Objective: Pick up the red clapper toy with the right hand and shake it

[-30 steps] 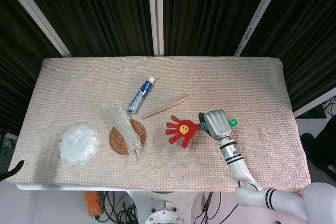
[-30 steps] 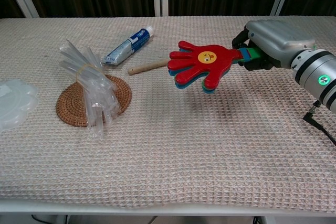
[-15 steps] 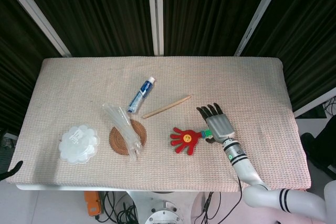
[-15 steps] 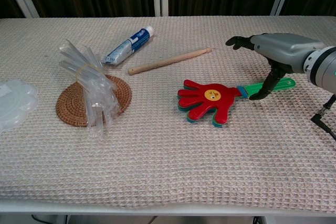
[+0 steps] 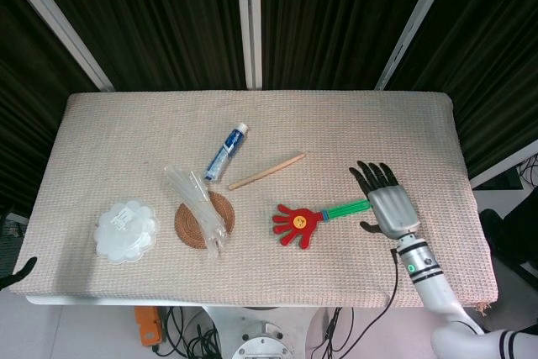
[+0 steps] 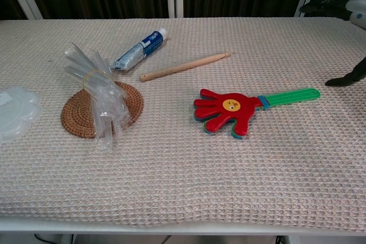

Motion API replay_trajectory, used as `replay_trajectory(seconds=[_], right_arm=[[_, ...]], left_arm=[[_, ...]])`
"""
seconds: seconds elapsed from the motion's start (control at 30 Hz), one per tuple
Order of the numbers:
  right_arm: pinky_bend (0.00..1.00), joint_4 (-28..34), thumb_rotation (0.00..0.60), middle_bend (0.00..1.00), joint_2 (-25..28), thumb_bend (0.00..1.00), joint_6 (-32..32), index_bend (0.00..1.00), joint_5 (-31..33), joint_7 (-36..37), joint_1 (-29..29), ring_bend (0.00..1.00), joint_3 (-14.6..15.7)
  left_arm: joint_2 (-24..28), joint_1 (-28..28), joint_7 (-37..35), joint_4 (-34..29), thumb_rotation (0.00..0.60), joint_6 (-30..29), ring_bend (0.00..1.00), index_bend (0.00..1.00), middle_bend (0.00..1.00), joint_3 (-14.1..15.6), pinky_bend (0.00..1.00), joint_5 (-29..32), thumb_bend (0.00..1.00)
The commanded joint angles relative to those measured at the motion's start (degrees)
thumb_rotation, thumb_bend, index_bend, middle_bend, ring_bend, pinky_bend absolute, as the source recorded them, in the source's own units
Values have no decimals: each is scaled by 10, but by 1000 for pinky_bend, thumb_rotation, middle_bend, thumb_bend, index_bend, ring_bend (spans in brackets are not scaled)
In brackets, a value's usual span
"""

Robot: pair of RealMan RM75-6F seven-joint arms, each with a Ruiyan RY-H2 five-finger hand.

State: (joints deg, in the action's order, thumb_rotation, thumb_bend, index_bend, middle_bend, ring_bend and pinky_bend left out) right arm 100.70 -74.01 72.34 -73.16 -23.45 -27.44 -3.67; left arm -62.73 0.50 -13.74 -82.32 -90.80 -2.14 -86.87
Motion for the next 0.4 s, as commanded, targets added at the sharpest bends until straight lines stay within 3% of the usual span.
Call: replay_trajectory(seconds=[0.03, 0.2, 0.4], right_arm=[[0, -88, 600, 0, 30, 37, 140, 0, -123, 96, 116, 0, 82], [0, -165, 600, 0, 12, 47, 208, 0, -130, 155, 184, 0, 94], [0, -198, 600, 0, 1, 58, 218, 0, -138, 170, 204, 0, 84]], left_arm=[[2, -1, 16, -6, 600, -1, 2, 57, 91, -1, 127, 1, 210], [5, 0, 44, -14, 600, 0, 2, 57, 91, -2, 126, 5, 210], [2, -1, 75, -15, 600, 3, 2, 57, 91, -4, 123, 10, 210]])
